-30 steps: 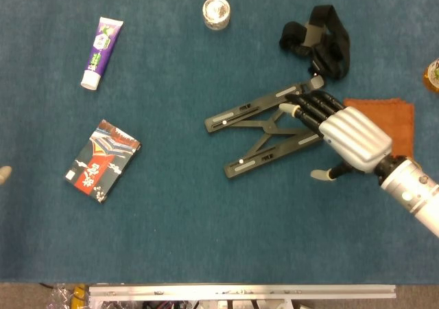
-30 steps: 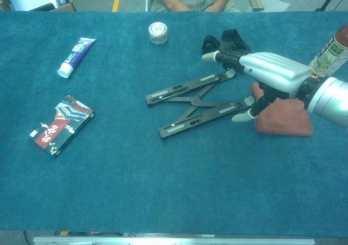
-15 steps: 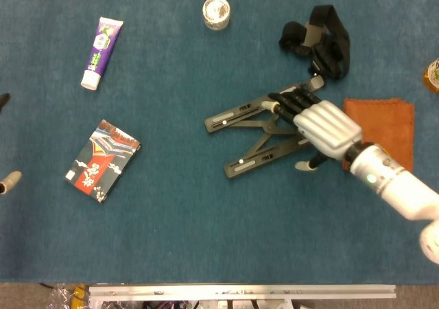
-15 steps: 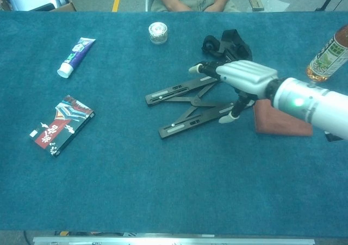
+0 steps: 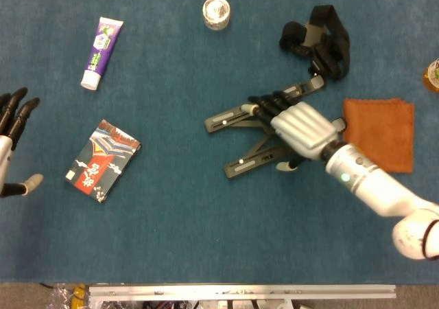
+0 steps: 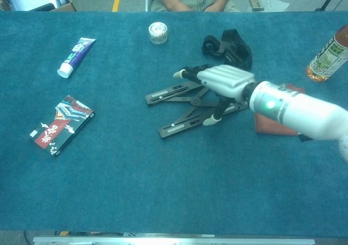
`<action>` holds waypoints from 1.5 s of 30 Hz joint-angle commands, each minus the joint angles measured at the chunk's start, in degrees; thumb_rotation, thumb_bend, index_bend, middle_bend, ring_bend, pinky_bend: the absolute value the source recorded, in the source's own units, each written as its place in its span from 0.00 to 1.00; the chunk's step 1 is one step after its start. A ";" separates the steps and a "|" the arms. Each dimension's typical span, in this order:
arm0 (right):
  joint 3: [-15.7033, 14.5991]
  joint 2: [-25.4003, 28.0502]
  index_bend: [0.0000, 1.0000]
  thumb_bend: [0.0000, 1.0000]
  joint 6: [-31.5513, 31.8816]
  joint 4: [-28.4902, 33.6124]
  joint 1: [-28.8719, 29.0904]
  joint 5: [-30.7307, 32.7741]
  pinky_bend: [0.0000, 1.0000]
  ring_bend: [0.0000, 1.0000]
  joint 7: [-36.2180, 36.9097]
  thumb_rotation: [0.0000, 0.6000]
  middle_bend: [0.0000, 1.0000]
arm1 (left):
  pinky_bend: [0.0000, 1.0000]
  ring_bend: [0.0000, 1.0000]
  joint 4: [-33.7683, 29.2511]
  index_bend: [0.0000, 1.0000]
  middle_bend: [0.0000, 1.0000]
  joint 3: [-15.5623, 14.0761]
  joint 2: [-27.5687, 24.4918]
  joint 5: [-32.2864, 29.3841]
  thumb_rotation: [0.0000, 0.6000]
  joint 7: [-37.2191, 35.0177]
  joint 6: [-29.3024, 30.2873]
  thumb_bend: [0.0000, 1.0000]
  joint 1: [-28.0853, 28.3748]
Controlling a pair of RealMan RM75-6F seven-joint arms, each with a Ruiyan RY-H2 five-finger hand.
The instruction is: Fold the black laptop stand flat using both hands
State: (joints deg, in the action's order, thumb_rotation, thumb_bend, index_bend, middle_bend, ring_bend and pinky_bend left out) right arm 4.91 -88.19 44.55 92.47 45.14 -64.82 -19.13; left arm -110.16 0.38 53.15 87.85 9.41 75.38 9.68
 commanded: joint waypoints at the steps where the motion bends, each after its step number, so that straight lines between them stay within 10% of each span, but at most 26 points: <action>1: -0.29 -3.70 0.00 0.00 0.67 -2.52 1.14 0.54 0.00 0.00 -2.77 1.00 0.00 | 0.00 0.00 0.56 0.00 0.00 -0.21 -0.10 0.06 1.00 -0.60 0.36 0.13 -0.18; 25: 2.97 -20.93 0.00 0.00 0.68 -16.92 8.72 5.53 0.00 0.00 -11.09 1.00 0.00 | 0.00 0.00 3.65 0.00 0.00 -1.05 -1.26 0.78 1.00 -5.14 2.73 0.13 -1.28; 35: 8.64 -27.66 0.00 0.00 3.71 -27.64 11.36 7.58 0.00 0.00 -12.40 1.00 0.00 | 0.00 0.00 4.34 0.00 0.00 -0.94 -1.30 0.53 1.00 -6.02 3.03 0.13 -1.30; 45: 12.41 -14.09 0.00 0.00 -1.49 -9.83 7.73 19.62 0.00 0.00 -6.87 1.00 0.00 | 0.00 0.00 4.74 0.00 0.00 -1.39 -1.88 0.62 1.00 -6.53 4.43 0.13 -2.37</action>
State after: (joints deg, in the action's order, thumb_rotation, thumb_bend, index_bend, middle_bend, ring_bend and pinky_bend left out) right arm 15.87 -108.43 44.82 75.93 54.56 -50.21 -28.19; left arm -105.45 -0.99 51.28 88.46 2.90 79.80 7.33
